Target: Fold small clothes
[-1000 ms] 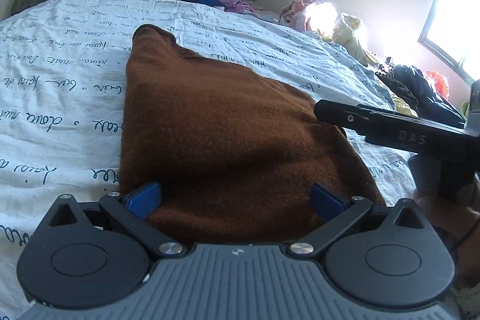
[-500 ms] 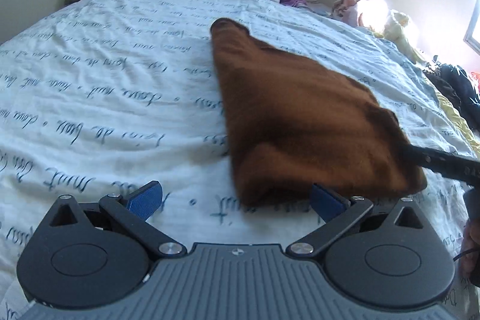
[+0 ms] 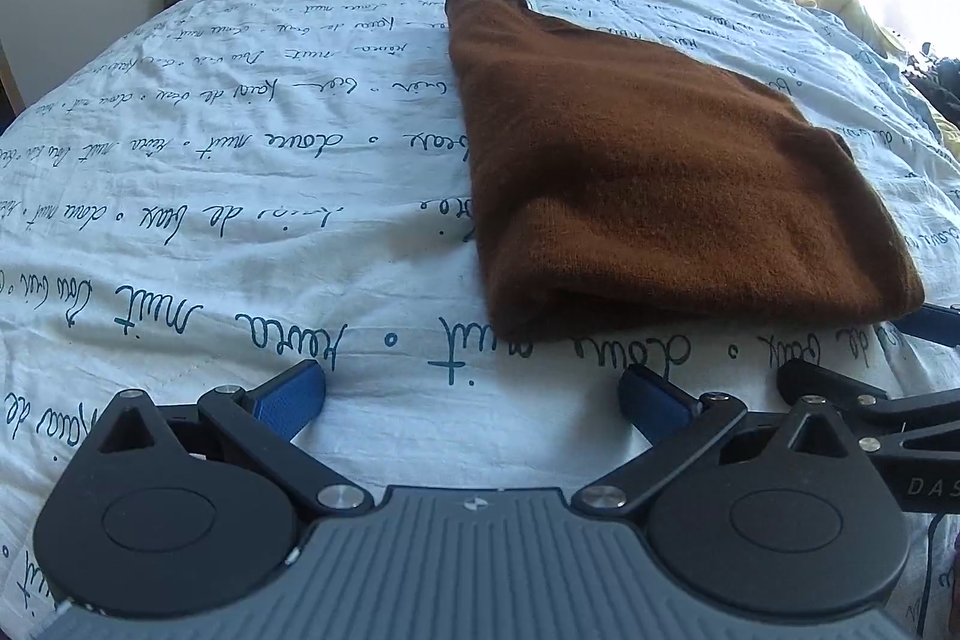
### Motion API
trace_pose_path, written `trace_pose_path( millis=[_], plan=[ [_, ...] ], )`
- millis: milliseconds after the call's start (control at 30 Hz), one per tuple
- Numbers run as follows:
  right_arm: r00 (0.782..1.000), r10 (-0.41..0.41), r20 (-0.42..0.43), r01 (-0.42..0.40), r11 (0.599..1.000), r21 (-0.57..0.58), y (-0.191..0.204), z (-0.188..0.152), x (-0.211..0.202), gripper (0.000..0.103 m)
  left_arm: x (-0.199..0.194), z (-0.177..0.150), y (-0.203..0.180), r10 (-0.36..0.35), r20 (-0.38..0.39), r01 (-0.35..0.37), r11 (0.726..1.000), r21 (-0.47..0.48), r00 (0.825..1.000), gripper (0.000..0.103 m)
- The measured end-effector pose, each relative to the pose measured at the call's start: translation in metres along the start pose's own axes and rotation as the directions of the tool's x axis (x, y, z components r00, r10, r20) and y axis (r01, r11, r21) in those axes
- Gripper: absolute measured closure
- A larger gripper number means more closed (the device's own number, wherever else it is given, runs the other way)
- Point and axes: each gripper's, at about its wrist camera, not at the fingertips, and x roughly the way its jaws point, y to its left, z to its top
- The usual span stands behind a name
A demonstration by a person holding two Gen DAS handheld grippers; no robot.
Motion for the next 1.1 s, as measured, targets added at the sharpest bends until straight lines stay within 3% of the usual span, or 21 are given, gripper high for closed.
trace_pose_path(
  millis=[367, 1100],
  plan=[
    [1.000, -0.018, 0.000, 0.018, 1.000, -0.007, 0.005, 0.009, 0.012, 0.000, -0.002, -0.013, -0.005, 0.027, 0.089, -0.025, 0.999, -0.020, 0.996, 0.000],
    [1.000, -0.010, 0.014, 0.010, 1.000, 0.014, 0.004, 0.006, 0.012, 0.000, -0.003, -0.014, -0.006, 0.021, 0.103, -0.019, 1.000, -0.017, 0.994, 0.000]
  ],
)
